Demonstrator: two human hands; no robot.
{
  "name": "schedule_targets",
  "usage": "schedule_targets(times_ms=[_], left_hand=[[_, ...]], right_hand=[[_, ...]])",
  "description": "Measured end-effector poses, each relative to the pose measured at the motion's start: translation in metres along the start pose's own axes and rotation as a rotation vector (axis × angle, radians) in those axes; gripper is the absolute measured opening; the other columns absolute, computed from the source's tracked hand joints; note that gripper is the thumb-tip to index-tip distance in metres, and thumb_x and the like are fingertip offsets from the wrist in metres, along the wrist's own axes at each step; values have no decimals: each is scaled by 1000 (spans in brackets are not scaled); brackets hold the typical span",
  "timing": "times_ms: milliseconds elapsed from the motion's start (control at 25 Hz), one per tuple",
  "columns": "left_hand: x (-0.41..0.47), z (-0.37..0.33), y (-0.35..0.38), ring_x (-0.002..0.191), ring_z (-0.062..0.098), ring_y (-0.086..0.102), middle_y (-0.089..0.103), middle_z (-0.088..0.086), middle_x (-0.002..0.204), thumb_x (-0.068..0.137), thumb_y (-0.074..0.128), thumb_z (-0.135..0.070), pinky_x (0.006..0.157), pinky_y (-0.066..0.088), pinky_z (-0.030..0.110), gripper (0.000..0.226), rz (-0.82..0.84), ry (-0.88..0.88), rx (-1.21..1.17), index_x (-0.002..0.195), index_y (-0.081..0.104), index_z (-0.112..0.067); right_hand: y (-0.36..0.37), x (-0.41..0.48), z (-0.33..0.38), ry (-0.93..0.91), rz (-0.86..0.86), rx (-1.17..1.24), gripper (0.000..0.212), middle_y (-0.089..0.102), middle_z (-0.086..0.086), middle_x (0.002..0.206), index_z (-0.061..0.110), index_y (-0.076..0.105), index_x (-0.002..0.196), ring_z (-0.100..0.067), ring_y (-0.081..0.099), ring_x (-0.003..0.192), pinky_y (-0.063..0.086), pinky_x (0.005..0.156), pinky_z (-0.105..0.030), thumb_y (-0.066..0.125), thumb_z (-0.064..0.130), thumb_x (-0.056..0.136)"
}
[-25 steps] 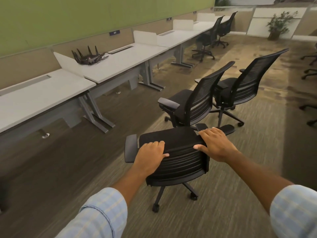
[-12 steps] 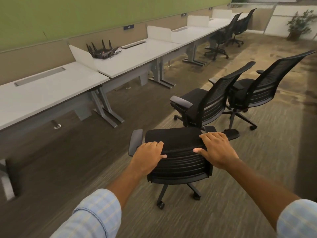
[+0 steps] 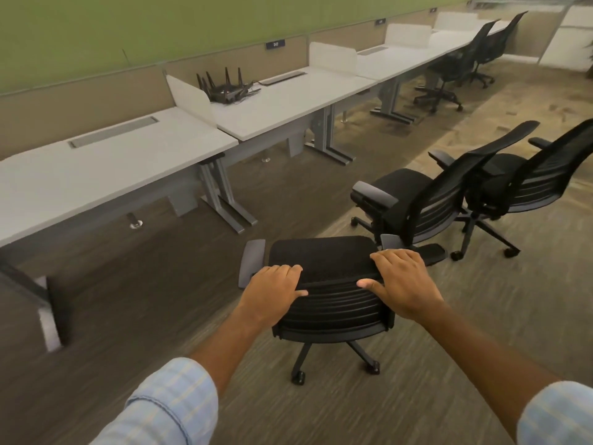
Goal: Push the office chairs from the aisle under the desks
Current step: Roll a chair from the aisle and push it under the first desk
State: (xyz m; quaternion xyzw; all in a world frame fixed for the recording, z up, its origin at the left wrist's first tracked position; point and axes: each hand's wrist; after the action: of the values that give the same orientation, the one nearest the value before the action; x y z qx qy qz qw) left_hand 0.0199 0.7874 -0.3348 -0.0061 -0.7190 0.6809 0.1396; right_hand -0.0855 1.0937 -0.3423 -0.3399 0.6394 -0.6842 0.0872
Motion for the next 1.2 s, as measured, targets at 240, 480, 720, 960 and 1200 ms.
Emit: schedule_targets(times_ms=[240, 480, 720, 960, 1200], left_hand=[[-33, 73, -8, 110, 21, 67, 72, 0, 120, 102, 50, -60, 95, 54, 39, 52, -5, -68, 22, 135, 53, -20], [-75, 137, -21, 118, 22, 67, 72, 2, 130, 100, 39, -75, 99, 55, 42, 75, -82, -186, 4, 141, 58, -15], [-114, 200, -29, 109, 21, 70, 75, 1, 121, 104, 26, -75, 90, 57, 41, 77, -136, -306, 29, 134, 62, -15], [-147, 263, -34, 101, 16, 71, 76, -3, 114, 105, 31, -72, 84, 58, 36, 68, -165, -400, 85, 130, 64, -18], [-174, 322, -45, 109, 17, 69, 74, -4, 122, 104, 25, -75, 87, 56, 38, 74, -114, -501, 96, 136, 62, -20]], right_hand=[[20, 51, 69, -33, 64, 50, 81, 69, 0, 131, 20, 61, 137, -20, 59, 126, 44, 109, -48, 33, 85, 98], [27, 104, 141, -132, 96, 82, 83, 69, -3, 134, 17, 61, 140, -22, 58, 128, 43, 111, -47, 31, 84, 99], [39, 158, 211, -258, 149, 141, 89, 63, -6, 144, 15, 55, 147, -24, 51, 137, 36, 117, -46, 26, 84, 99], [52, 206, 281, -356, 156, 200, 89, 61, -5, 146, 16, 54, 147, -24, 50, 137, 34, 118, -46, 22, 84, 99], [65, 251, 344, -441, 142, 255, 87, 63, -5, 144, 15, 56, 146, -23, 52, 136, 36, 117, -46, 23, 82, 101]])
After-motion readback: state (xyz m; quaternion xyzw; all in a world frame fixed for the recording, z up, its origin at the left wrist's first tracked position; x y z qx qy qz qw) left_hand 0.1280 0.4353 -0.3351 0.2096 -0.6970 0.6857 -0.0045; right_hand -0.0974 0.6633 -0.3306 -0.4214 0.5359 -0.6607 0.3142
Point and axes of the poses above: each hand's wrist, its own x-axis towards the middle knuckle, its own y-axis out of the palm, z = x × y
